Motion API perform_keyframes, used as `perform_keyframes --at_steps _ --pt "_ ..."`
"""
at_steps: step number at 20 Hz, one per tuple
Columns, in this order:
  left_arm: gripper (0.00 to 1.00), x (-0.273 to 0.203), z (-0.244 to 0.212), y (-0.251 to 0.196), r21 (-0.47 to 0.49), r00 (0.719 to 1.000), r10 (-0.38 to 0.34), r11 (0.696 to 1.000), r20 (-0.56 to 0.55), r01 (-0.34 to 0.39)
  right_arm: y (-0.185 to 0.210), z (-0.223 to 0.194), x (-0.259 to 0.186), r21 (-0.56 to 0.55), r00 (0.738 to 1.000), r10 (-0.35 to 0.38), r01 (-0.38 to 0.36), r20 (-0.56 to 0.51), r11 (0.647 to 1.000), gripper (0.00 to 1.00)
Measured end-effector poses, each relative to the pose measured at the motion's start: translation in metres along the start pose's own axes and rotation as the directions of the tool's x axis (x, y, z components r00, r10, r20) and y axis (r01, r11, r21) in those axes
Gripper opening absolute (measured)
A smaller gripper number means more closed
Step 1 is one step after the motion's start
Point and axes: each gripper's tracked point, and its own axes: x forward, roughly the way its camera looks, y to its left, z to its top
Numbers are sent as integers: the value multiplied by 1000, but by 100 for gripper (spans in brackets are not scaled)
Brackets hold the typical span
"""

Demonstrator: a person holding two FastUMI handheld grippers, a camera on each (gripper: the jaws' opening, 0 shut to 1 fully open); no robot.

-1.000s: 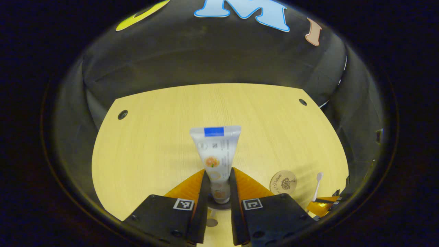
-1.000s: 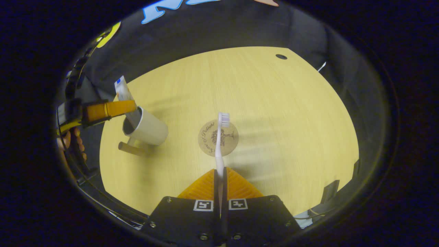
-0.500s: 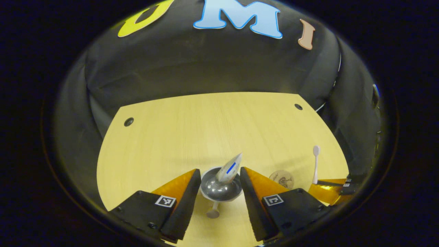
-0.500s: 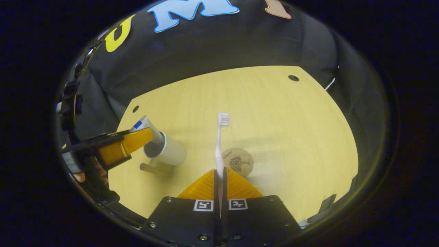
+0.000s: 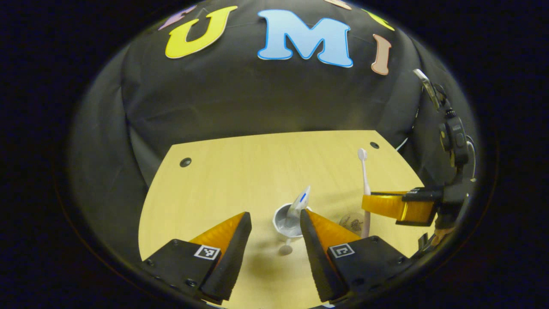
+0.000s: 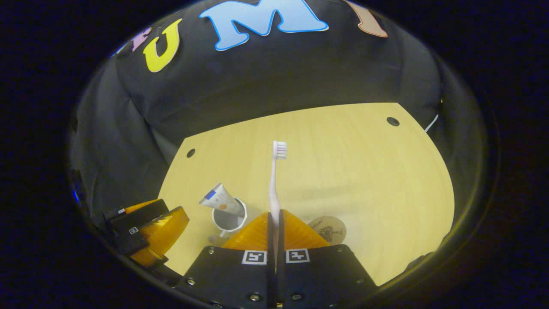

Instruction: Put the toothbrush and toothpaste on the desktop into the cup, then pick up the cup and place it on the coaster on the desktop.

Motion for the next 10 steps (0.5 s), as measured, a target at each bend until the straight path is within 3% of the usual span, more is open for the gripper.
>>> perform_keyframes --at_steps 10 --pt "78 -51 -59 84 -123 991 127 984 -49 -132 45 26 40 55 997 61 -63 47 997 2"
